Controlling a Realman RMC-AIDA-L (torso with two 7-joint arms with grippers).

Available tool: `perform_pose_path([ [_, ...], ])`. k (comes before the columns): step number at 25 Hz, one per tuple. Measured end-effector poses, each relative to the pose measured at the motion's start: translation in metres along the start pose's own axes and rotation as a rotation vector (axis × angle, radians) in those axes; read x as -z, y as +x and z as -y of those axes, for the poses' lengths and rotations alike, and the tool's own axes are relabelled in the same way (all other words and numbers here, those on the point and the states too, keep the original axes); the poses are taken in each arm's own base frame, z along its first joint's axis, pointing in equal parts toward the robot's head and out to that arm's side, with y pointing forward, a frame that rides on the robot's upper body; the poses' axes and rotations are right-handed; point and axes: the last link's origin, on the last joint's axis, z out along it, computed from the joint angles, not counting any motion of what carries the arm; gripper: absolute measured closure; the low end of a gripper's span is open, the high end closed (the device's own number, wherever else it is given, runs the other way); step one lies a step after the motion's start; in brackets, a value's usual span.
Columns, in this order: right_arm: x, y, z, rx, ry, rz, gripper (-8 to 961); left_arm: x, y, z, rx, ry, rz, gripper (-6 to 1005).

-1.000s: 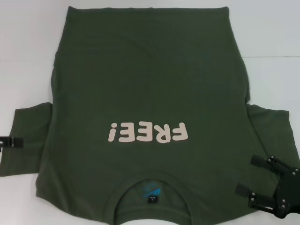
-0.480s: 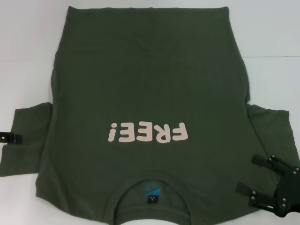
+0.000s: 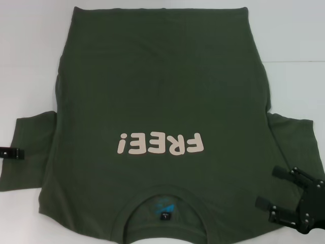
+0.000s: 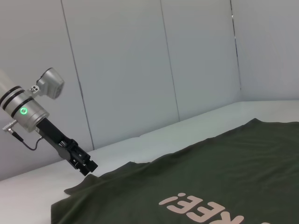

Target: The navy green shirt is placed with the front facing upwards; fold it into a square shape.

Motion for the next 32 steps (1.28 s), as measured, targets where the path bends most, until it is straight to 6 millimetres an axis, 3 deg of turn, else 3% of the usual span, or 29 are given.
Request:
perform_pose_path([
  [32,-0.002,-0.002,0.005,-0.001,0.014,0.0,8,-0.012,0.0,-0.006,-0.016,0.009,0.038,113],
])
